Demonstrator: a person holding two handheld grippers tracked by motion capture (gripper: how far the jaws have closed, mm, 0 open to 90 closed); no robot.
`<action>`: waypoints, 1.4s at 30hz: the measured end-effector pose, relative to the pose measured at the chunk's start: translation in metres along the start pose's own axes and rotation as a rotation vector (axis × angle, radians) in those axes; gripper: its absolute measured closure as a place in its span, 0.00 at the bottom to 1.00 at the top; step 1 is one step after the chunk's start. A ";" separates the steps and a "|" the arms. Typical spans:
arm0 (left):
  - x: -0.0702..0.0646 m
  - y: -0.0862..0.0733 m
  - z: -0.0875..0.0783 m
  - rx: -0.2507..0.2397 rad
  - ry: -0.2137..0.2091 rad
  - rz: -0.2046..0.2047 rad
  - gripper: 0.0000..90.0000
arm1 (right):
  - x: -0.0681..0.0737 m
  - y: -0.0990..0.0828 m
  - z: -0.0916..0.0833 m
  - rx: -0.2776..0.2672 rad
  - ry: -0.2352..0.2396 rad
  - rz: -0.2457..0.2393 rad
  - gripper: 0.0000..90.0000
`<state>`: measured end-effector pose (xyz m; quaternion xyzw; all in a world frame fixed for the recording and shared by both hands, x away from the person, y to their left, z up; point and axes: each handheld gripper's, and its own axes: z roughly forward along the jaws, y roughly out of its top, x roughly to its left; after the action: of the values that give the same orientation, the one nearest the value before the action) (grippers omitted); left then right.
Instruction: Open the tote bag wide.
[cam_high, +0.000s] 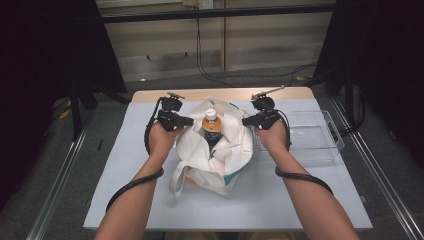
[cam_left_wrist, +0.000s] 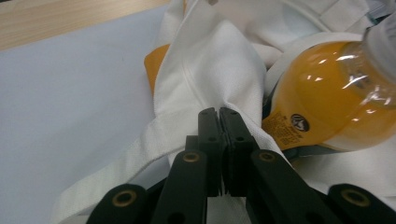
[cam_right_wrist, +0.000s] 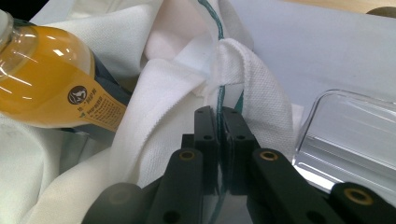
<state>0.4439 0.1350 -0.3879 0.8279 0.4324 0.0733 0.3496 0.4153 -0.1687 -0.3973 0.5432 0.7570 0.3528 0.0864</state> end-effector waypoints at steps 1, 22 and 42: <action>0.002 -0.001 0.001 0.011 -0.002 0.004 0.98 | -0.001 0.000 0.001 -0.001 0.006 -0.002 0.96; 0.013 -0.017 0.017 0.062 0.056 -0.020 0.99 | -0.005 -0.006 0.006 0.032 -0.013 0.017 0.96; 0.013 -0.026 0.024 0.074 0.050 -0.018 0.99 | -0.007 -0.015 0.015 0.061 -0.019 0.018 0.96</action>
<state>0.4450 0.1426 -0.4251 0.8342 0.4510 0.0744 0.3085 0.4140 -0.1706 -0.4196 0.5555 0.7617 0.3252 0.0737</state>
